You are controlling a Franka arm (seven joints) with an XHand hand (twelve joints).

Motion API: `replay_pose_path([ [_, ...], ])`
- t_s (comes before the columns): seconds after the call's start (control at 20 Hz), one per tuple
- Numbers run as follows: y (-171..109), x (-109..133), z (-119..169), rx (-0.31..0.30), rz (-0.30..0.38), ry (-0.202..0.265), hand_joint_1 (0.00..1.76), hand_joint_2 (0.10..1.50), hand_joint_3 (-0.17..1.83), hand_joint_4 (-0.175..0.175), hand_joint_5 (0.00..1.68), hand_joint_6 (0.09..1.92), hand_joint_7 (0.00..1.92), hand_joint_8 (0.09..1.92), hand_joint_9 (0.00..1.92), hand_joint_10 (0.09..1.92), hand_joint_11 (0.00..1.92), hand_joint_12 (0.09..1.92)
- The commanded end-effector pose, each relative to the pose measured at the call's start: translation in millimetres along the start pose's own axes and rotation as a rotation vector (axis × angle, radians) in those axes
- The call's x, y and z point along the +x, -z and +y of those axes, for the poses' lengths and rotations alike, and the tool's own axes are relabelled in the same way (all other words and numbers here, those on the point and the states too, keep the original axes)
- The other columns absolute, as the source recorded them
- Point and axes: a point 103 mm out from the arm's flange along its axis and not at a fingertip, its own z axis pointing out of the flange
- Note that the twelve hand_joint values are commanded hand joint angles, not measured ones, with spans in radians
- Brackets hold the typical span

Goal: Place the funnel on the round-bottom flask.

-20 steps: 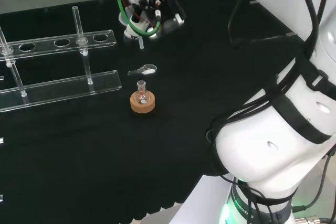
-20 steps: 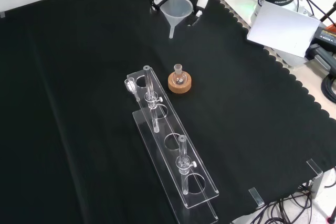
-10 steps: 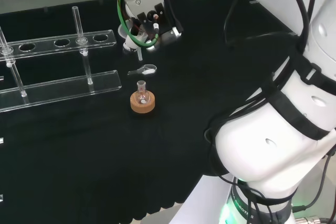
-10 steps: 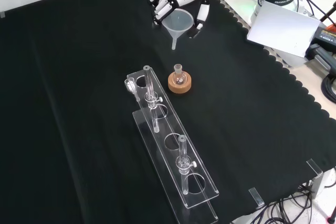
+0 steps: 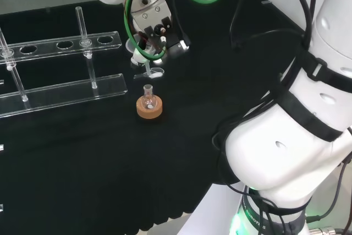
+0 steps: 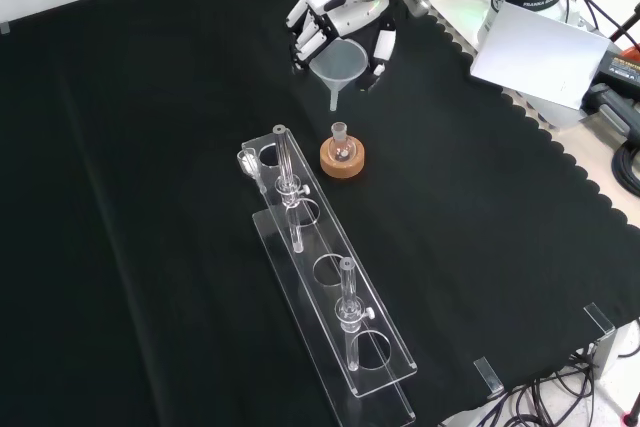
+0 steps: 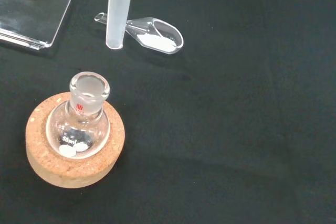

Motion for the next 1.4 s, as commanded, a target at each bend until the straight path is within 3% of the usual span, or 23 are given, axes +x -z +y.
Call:
replay_pose_path([
  [0.05, -15, -1, 5, -0.005, 0.019, 0.011, 0.7, 0.73, 0.52, -0.036, 0.5, 0.7, 0.69, 0.7, 1.1, 0.41, 0.67, 1.25],
  [0.2, -18, 1, 6, 0.008, -0.009, 0.004, 0.71, 0.73, 0.52, -0.038, 0.5, 0.7, 0.69, 0.7, 1.1, 0.42, 0.68, 1.24],
  [1.4, -39, 12, 11, 0.019, 0.03, 0.026, 0.72, 0.73, 0.52, -0.042, 0.5, 0.71, 0.68, 0.72, 1.08, 0.44, 0.71, 1.22],
])
